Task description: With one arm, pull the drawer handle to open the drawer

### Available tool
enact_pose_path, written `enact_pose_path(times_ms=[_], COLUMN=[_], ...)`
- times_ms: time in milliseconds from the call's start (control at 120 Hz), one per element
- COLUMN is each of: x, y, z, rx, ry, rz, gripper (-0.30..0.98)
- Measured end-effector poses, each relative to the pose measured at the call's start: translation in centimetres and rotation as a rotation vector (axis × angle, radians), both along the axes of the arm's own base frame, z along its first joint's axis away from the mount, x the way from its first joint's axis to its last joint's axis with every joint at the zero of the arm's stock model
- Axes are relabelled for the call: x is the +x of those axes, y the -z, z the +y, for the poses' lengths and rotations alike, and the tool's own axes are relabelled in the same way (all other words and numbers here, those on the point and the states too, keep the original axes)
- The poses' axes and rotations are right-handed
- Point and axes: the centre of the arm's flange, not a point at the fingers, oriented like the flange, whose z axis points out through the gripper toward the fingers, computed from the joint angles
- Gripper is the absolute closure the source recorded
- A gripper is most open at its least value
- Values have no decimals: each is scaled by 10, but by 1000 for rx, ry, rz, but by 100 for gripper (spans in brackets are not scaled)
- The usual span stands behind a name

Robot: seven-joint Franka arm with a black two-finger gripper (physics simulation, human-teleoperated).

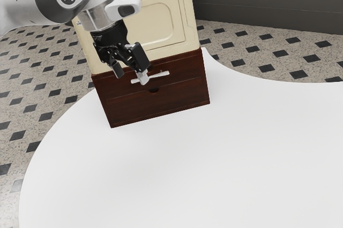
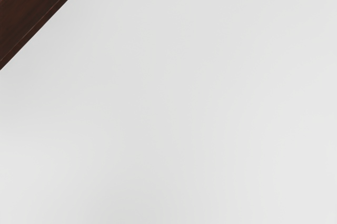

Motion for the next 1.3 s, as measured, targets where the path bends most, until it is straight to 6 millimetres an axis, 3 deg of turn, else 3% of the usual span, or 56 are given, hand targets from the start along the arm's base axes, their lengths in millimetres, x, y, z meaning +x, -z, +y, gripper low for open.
enact_pose_path(times_ms=[217, 258, 300, 383, 450, 508, 575, 658, 758, 817, 917, 1100, 1183, 1300], x=[0, -6, -18, -73, -101, -111, -110, -101, -55, -43, -37, -52, -46, -38], y=[0, -22, -58, -132, -157, -164, -157, -142, -91, -75, -61, -35, -21, -18], z=[0, -1, -3, -5, -2, -16, -32, -26, -18, -18, -36, -87, -77, -55], rx=[1, 6, 16, 52, 155, 220, 228, 200, 179, 181, 218, 243, 249, 270], ry=[0, 4, 17, 78, 134, 226, 346, 431, 506, 546, 644, 845, 851, 828], rz=[-1, -40, -105, -223, -246, -239, -213, -179, -75, -41, -14, -65, -87, -123], gripper=[0, 0, 0, 0, 0, 0, 0, 0, 0, 0, 0, 1, 3, 5])
